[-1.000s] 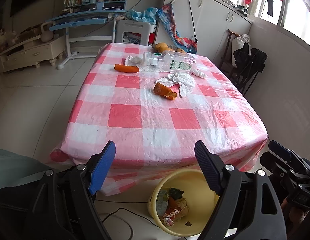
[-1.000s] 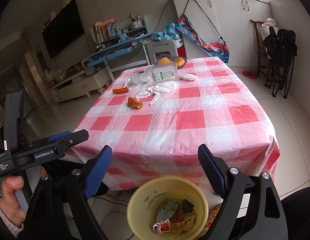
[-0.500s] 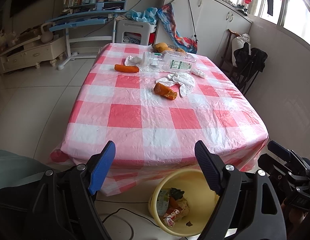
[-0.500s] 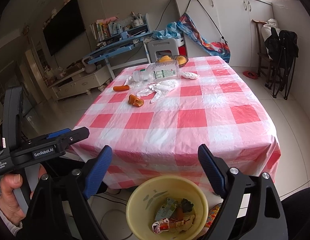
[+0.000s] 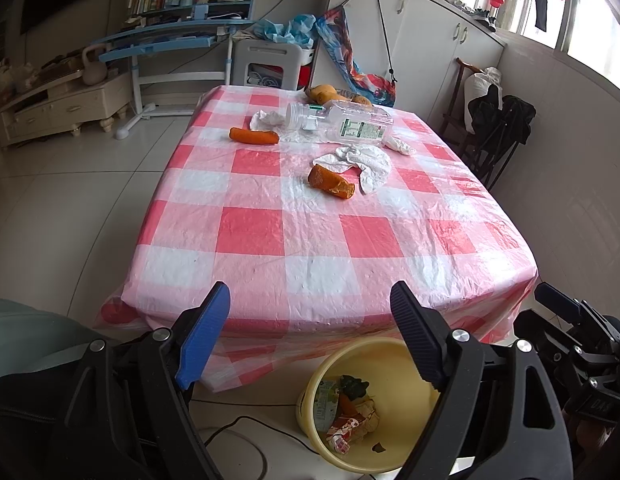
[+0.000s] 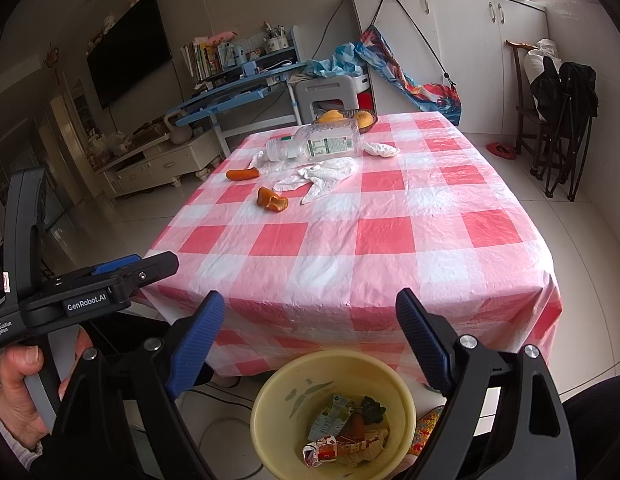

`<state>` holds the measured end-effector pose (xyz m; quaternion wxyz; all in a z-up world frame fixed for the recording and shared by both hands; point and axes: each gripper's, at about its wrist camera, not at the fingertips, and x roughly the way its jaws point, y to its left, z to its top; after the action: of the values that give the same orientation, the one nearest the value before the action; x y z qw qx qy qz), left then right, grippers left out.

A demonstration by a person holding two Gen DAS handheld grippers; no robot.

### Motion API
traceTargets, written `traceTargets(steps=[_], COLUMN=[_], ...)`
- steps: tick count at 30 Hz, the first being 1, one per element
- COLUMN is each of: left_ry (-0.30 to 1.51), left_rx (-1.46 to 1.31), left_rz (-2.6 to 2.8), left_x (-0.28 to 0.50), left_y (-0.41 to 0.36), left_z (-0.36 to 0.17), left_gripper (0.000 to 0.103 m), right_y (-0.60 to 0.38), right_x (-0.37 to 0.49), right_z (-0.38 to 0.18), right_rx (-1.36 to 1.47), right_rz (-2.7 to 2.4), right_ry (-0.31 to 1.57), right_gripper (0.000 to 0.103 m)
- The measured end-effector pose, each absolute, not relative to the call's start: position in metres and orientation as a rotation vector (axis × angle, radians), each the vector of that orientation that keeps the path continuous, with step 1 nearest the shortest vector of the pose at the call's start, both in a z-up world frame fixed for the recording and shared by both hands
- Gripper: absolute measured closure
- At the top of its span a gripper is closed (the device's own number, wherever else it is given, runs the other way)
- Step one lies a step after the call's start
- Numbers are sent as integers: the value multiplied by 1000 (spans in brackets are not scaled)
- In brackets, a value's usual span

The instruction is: Collect trash

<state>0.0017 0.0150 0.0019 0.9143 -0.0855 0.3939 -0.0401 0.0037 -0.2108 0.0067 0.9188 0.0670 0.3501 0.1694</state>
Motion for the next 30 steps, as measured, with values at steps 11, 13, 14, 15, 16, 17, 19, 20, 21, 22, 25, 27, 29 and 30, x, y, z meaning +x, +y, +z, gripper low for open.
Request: traceTargets(steps=[11,13,14,15,16,17,19,20,21,22,25,27,29,30], left_ry=[811,812,811,810,811,812,811,811,810,810,810,810,810,810], left_rx=[-176,-175,-175,-175,-176,-175,-177,-176,-177,-177,-176,-177,-177,-177], left_rz=[-82,-82,-82,-82,-82,-81,-82,-82,-81,-81,-81,-80,-80,-80], left_x=[2,2,2,2,2,2,2,2,2,2,2,2,2,2], left_y=[15,15,15,15,15,15,15,15,15,15,15,15,15,16], left_z=[2,2,2,2,2,2,2,2,2,2,2,2,2,2], left_gripper=[24,24,24,24,24,24,23,23,23,23,23,23,23,22], right_y=[-210,-210,-210,-210,-210,-210,-210,-210,-210,-210,-210,-210,-210,-210], right_x=[4,4,4,4,4,4,4,4,4,4,4,4,4,4], right_z=[7,7,7,7,7,7,7,7,7,6,7,7,7,6], right_rx=[137,137,137,137,137,137,136,136,136,137,137,136,136,136], right_rz=[348,348,348,348,348,348,348,348,347,347,347,348,347,347], right_ry=[720,720,720,720,720,720,719,719,719,719,719,719,720,720], right_gripper=[19,19,19,19,19,19,19,19,19,19,19,19,19,19])
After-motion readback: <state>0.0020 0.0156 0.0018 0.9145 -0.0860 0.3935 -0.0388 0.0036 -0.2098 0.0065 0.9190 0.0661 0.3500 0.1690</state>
